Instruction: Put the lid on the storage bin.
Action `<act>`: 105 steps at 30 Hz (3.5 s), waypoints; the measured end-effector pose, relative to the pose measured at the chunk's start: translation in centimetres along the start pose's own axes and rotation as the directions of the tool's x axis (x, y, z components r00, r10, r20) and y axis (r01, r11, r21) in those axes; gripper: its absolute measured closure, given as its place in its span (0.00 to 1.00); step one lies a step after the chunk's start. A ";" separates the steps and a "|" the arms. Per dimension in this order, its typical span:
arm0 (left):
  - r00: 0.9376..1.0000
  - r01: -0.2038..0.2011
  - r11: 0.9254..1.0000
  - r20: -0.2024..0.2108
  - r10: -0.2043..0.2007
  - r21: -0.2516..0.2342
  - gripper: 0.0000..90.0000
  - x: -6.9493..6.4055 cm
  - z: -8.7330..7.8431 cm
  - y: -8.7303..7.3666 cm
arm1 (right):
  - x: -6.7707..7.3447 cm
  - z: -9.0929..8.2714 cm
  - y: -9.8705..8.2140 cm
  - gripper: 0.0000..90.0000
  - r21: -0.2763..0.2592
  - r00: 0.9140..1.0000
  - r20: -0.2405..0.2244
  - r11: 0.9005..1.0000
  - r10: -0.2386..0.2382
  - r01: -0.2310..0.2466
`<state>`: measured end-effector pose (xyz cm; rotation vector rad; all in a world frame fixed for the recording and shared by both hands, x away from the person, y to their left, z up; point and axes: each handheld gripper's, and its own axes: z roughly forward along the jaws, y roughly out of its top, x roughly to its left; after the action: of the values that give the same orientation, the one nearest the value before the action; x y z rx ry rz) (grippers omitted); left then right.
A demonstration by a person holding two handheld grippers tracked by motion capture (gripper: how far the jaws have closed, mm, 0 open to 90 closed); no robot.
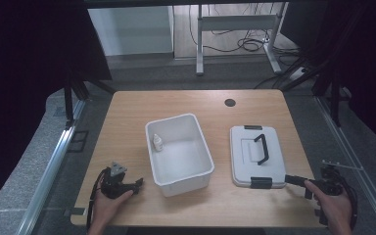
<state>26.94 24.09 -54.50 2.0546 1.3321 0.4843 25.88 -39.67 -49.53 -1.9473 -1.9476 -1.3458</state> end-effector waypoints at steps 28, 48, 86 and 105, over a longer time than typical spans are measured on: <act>1.000 0.001 1.000 -0.004 -0.001 0.002 0.14 0.0 0.0 0.0 | 3.7 0.2 2.4 0.36 0.053 0.999 0.022 0.998 -0.028 0.026; 1.000 0.002 1.000 -0.003 -0.002 0.001 0.14 0.0 0.0 0.0 | 6.9 2.6 6.4 0.37 0.148 0.996 0.062 0.987 -0.069 0.060; 1.000 0.004 1.000 -0.003 -0.004 0.000 0.14 0.0 0.0 0.0 | 7.9 6.7 11.9 0.45 0.303 0.978 0.202 0.953 -0.062 -0.002; 1.000 0.005 1.000 -0.004 -0.005 0.000 0.13 0.0 0.0 0.0 | 6.9 9.3 13.5 0.50 0.357 0.967 0.244 0.934 -0.069 -0.023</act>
<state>26.97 24.04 -54.51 2.0513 1.3386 0.4862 40.63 -31.29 -44.23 -1.9919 -2.1439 -0.6999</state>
